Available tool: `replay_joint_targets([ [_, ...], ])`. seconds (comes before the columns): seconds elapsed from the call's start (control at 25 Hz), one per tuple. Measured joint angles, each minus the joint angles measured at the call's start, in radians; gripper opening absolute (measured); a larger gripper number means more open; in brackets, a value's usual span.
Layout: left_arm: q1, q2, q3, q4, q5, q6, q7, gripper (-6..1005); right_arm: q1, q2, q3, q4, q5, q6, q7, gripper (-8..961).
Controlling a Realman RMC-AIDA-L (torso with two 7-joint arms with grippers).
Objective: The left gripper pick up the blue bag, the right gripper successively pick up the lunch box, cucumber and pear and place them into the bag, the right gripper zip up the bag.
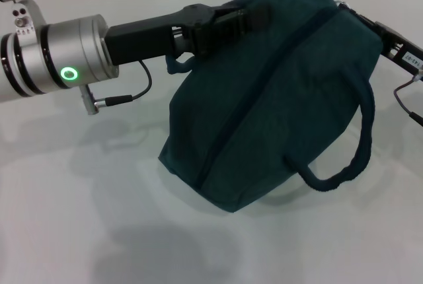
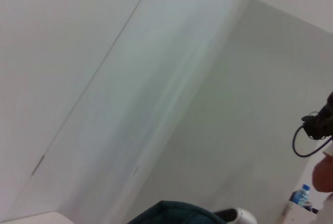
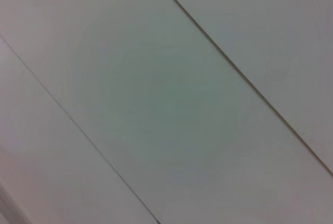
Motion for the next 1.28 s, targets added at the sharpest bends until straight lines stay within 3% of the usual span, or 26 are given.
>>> replay_joint_targets([
  [0.2,-0.008,0.0,0.001,-0.005,-0.002,-0.035,0.005,59,-0.013,-0.001,0.004,0.001,0.002,-0.004,0.0,42],
  [0.44,-0.015,0.0,0.002,-0.006,-0.003,-0.059,0.005,59,-0.027,-0.005,0.012,0.001,0.002,-0.013,0.0,281],
  [0.6,-0.033,-0.002,0.008,-0.019,-0.004,-0.09,0.005,57,-0.066,-0.02,0.012,0.0,0.0,-0.032,0.001,459],
  [0.64,-0.038,-0.003,0.011,-0.024,-0.004,-0.094,0.006,57,-0.086,-0.033,0.013,0.0,0.002,-0.032,0.001,479],
  [1.0,-0.088,-0.006,0.031,-0.112,-0.005,-0.197,0.051,91,-0.172,-0.071,0.102,-0.004,0.001,-0.064,0.001,679],
  [1.16,-0.108,-0.006,0.032,-0.157,-0.003,-0.276,0.094,111,-0.194,-0.079,0.136,0.0,0.001,-0.09,0.001,794],
  [1.28,-0.11,-0.006,0.033,-0.177,-0.004,-0.331,0.129,126,-0.205,-0.08,0.142,0.0,0.0,-0.094,0.001,795],
])
